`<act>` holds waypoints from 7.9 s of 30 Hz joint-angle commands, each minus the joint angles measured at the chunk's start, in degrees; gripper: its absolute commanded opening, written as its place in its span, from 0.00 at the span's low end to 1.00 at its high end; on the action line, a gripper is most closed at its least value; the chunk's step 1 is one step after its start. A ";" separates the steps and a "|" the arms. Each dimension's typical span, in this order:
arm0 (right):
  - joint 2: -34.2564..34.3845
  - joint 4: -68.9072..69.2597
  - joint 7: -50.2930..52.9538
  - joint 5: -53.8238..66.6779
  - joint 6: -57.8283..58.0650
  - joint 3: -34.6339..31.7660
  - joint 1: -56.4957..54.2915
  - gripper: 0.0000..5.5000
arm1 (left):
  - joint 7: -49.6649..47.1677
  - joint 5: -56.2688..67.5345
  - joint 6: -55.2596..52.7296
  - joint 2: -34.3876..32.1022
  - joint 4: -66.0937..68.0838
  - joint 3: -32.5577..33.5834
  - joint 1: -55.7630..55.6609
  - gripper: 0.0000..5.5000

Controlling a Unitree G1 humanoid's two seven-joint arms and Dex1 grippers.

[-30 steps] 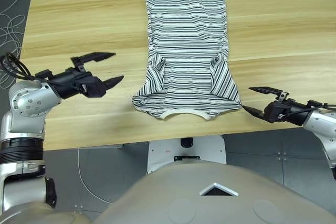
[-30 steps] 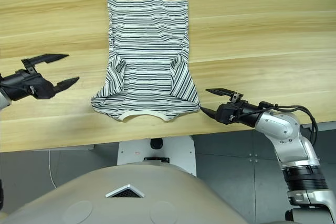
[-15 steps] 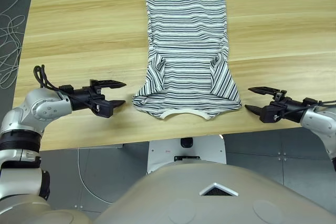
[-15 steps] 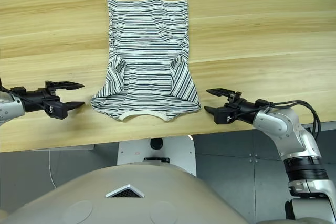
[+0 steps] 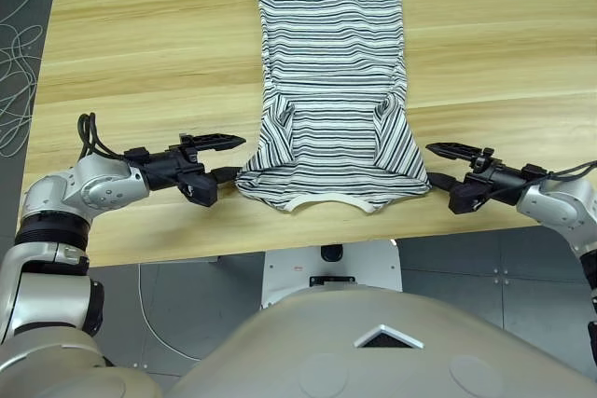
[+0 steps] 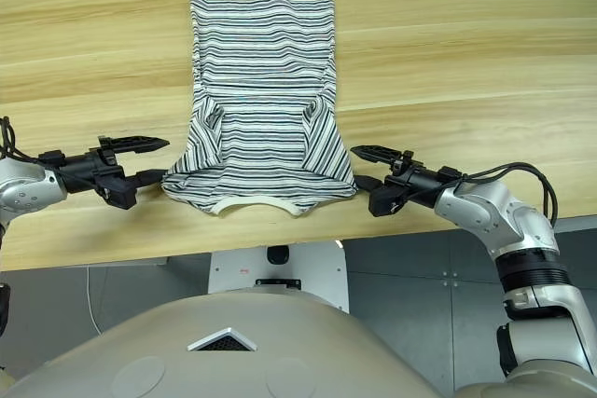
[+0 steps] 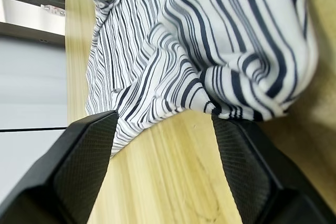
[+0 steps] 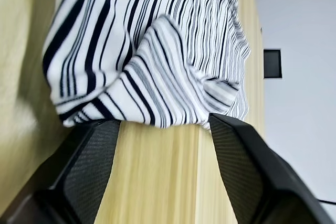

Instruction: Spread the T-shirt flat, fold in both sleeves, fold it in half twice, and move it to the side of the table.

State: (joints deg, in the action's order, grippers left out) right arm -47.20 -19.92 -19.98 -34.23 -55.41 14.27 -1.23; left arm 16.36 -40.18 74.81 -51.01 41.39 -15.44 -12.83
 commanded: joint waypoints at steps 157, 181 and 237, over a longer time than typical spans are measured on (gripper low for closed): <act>2.36 19.76 -38.72 67.97 37.05 5.94 3.86 0.02 | 58.01 86.30 -53.40 -4.57 -38.36 -13.38 10.32 0.02; 27.82 -1.85 -22.04 61.57 52.05 -12.51 -12.88 0.02 | 47.89 79.11 -73.25 25.41 -7.27 16.76 -4.04 0.02; 42.20 -55.49 3.59 49.43 50.46 -32.42 -46.54 0.20 | 9.50 60.92 -72.68 39.99 29.38 36.73 -31.12 0.02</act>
State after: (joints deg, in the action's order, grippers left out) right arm -5.54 -74.92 -16.35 14.35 -6.91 -16.92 -46.26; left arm 26.49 20.39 4.17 -11.45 69.65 20.70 -42.69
